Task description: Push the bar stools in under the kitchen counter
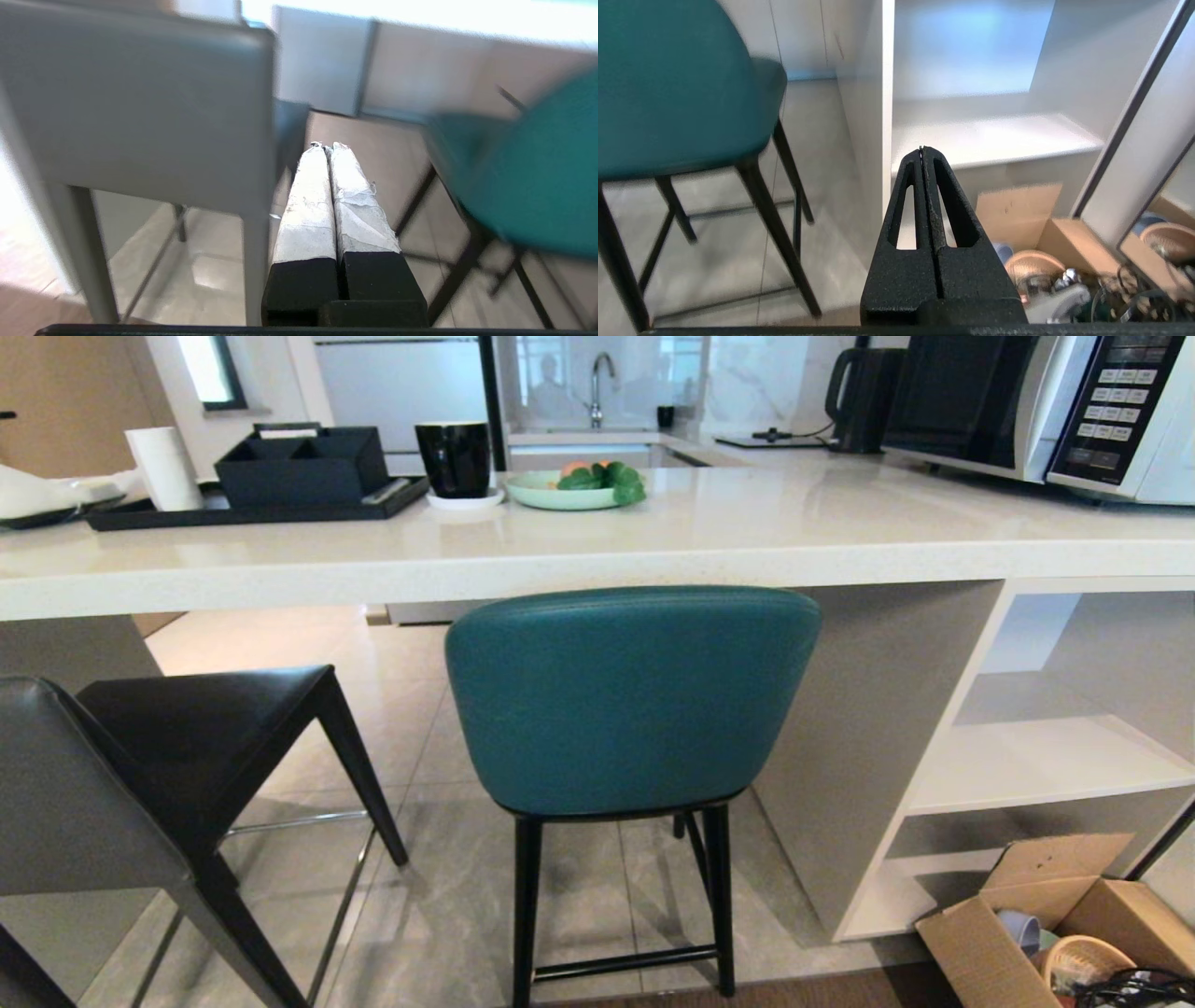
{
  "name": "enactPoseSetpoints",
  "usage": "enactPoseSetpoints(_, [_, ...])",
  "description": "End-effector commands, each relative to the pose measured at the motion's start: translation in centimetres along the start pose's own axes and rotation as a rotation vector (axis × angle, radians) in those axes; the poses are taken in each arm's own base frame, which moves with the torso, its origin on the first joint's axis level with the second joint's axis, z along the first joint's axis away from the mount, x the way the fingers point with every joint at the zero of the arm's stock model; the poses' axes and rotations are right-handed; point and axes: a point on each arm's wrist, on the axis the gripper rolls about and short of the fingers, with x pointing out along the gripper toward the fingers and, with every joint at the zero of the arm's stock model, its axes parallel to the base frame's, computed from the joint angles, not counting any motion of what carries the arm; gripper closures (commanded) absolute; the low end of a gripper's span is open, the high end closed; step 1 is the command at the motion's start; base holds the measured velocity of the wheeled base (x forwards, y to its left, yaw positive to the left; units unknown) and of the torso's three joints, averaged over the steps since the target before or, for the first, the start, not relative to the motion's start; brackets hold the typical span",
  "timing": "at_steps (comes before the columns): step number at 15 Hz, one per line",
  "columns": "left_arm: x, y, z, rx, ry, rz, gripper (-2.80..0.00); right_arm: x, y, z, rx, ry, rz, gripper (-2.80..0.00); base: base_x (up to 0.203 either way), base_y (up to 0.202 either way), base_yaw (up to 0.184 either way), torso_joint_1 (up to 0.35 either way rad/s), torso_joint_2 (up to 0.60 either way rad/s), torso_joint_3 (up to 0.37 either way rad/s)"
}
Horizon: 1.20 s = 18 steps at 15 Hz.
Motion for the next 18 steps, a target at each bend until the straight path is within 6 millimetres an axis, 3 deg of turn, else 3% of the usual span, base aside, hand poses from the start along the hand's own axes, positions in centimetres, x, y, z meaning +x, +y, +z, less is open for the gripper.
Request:
enactPoseSetpoints(1, [-2.2,0.5,-1.8,0.001,-0.056,-0.043,0.0,-1.2,0.1,-1.8,-0.003,-0.027,0.011,0.0,0.0,0.0,0.0,0.0,0.0,0.0])
enactPoseSetpoints(5, [-2.1,0.3,-7.2,0.081,0.126,-0.201,0.0,1.3,1.0,-7.3,-0.04,0.071,0.108,0.0,0.0,0.0,0.0,0.0,0.0,0.0])
enactPoseSetpoints(7, [-2.2,0.2,-8.0,0.088,0.185,-0.252,0.0,1.8,1.2,-8.9,-0.052,0.078,0.126,0.0,0.0,0.0,0.0,0.0,0.0,0.0])
enactPoseSetpoints(18, [-2.2,0.3,-8.2,0.085,0.201,-0.242,0.0,1.8,1.3,-9.0,-0.031,0.101,0.169,0.0,-0.006,0.0,0.0,0.001,0.0,0.0])
